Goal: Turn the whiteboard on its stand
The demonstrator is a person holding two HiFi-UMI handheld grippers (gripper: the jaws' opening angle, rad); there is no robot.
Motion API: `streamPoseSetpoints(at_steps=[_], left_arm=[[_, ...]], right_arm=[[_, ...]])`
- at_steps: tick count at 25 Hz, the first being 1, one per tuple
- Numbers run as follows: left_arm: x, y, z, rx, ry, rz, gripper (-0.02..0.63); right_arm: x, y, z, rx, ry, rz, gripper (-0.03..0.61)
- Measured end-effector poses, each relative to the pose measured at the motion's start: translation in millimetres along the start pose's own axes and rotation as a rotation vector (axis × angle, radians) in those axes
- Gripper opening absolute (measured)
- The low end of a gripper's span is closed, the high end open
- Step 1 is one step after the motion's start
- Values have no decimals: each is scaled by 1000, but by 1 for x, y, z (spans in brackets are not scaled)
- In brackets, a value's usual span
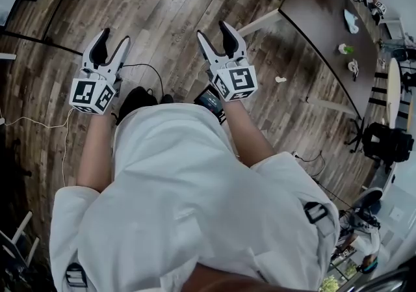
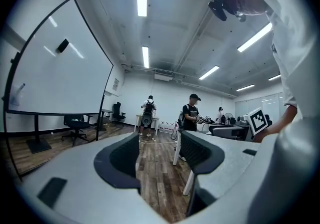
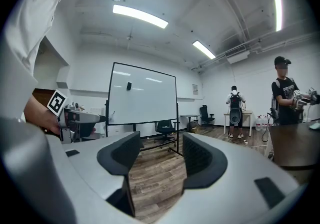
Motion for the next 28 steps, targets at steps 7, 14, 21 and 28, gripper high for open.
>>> streamPoseSetpoints(at_steps=[7,14,21,28], left_arm=[[-22,27,4,16,-7,-21,245],[-85,78,18,42,5,-8,245],[-176,165,1,48,11,24,245],[-264,266,-30,29,-14,44,245]], right_arm=[[-26,-19,4,-3,8,16,261],[-89,-53,14,-11,42,37,261],[-211,-87,-9,-6,47,41,261],[-339,-118,-42,25,32,34,261]])
Point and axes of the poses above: the fingertips, and each gripper's own axes: x backward along the fingers, y to its left, z out of its underside, the point moved 2 cm from there along x, backward along the fingers, and after that the axes turned 3 degrees about -x, right-handed, at the moved point
